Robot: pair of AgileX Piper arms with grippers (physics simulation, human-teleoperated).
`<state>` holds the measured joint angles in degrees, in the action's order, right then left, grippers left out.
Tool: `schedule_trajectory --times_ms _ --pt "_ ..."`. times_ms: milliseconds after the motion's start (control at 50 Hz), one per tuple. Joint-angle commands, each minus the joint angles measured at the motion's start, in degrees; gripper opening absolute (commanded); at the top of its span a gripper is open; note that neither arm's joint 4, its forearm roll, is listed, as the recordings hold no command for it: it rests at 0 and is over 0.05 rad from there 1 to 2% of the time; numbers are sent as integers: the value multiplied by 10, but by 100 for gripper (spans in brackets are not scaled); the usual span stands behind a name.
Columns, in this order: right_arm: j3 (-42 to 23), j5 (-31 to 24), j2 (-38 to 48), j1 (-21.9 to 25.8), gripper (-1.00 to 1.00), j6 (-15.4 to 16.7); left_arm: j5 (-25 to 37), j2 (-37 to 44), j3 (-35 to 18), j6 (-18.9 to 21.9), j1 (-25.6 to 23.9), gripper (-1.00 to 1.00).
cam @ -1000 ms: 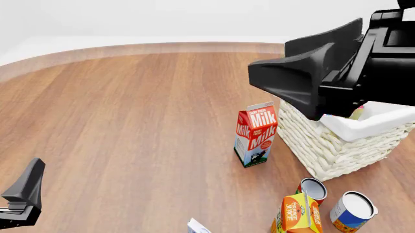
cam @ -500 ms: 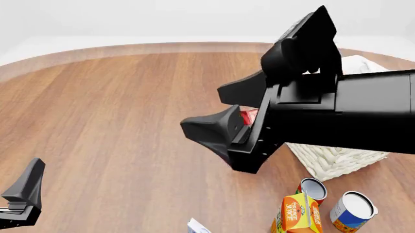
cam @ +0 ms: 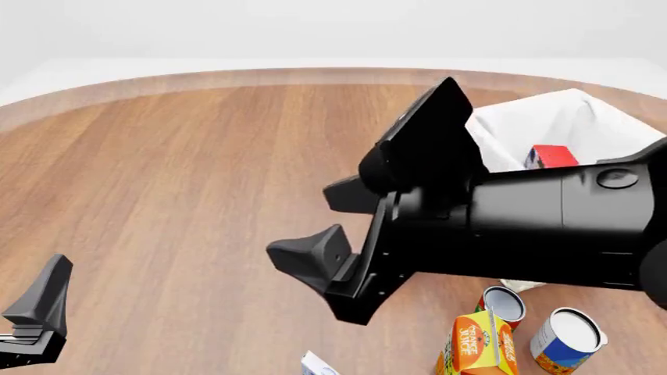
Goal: Pick up the cream cheese box and the butter, and put them in the basket.
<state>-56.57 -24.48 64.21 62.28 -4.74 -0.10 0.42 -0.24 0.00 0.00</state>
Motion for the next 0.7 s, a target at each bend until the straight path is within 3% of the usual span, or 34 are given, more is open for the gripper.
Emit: schedule_trajectory --times_ms 20,700 --pt "10 3 11 4 100 -4 0 0 0 0 0 100" --pt "-10 -66 76 9 100 63 0 0 0 0 0 100"
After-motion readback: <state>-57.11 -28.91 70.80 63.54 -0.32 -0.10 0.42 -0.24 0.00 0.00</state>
